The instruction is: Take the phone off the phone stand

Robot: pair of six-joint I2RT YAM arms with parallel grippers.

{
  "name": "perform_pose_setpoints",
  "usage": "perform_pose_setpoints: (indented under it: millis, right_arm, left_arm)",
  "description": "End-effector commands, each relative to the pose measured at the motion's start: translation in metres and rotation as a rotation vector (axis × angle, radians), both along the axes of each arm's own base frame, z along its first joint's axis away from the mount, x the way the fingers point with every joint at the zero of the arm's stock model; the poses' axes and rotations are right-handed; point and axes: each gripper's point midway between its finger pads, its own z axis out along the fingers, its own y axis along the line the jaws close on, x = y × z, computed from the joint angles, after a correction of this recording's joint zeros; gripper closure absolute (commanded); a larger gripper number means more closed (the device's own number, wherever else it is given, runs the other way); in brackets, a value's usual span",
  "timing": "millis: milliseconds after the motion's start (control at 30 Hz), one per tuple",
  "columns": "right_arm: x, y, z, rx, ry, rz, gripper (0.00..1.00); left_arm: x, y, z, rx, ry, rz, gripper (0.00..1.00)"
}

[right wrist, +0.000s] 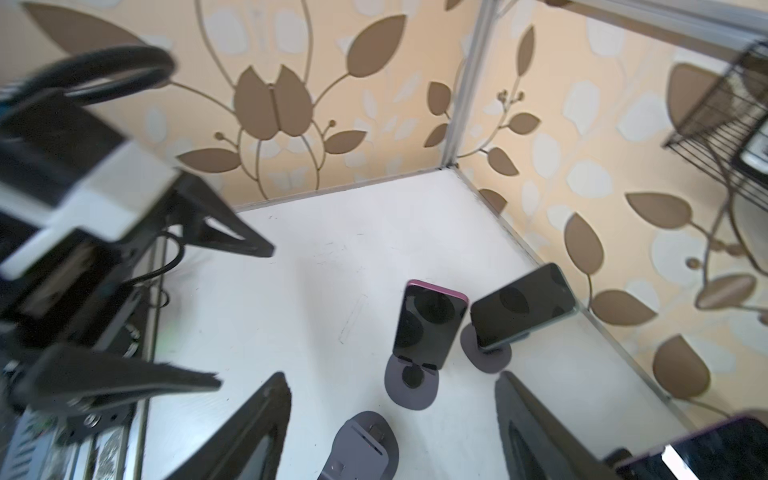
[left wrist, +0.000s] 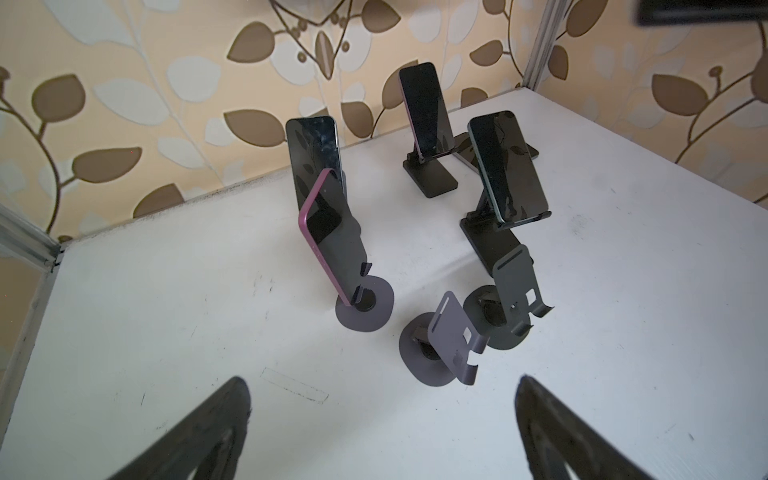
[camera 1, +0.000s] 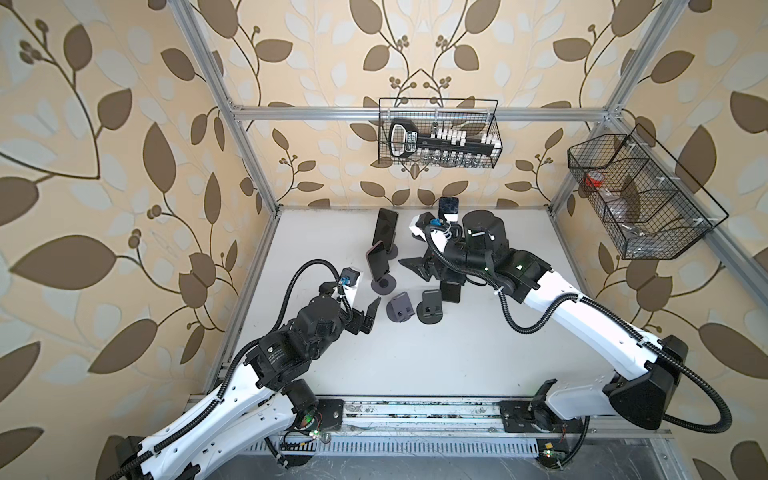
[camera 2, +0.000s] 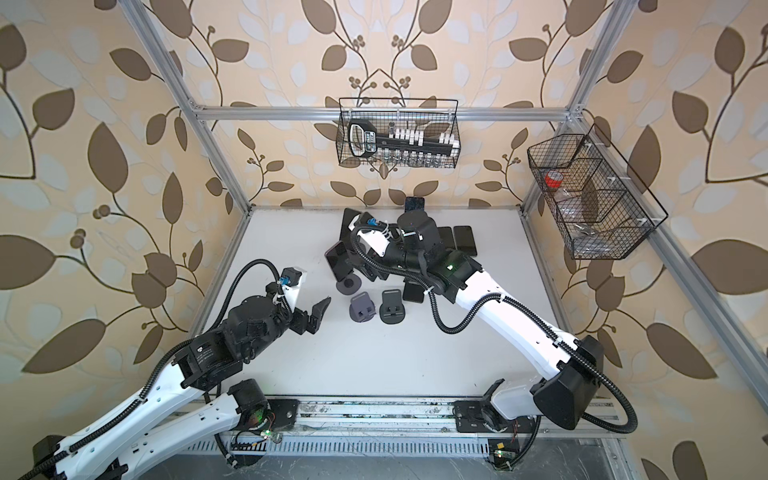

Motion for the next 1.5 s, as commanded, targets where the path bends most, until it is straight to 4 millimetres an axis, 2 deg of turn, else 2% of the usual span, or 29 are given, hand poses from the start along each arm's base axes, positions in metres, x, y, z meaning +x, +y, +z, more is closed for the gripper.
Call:
perform_pose_setpoints:
  millis: [0,100,333,400,800,1133,1467]
  right_arm:
    - [0.045,-0.032,-0.005,0.030,0.031,-0.267,0.21]
    - [0.061,-0.052,-0.011,0.043,0.059,-0.388,0.19]
    - [0.081,-0.084,-0.028,0.017,0.069,-0.602,0.08]
    - [0.085,-0.089,-0.030,0.021,0.075,-0.640,0.01]
    - [0.100,-0.097,-0.041,0.020,0.109,-0.747,0.00]
    - [0.105,-0.104,-0.049,0.009,0.126,-0.807,0.00]
    - [0.104,-0.121,-0.054,0.001,0.140,-0.909,0.00]
  left_arm:
    - [-0.006,-0.015,0.014,-0.009,-0.074,-0.105,0.01]
    - [-0.010,-0.021,0.013,0.002,-0.086,-0.158,0.01]
    - [-0.013,-0.030,0.015,0.019,-0.096,-0.213,0.01]
    - [-0.013,-0.031,0.016,0.023,-0.094,-0.218,0.01]
    - [-0.012,-0.031,0.010,0.028,-0.087,-0.214,0.01]
    - [-0.012,-0.031,0.009,0.034,-0.098,-0.219,0.01]
    - [-0.012,-0.036,0.010,0.027,-0.111,-0.242,0.01]
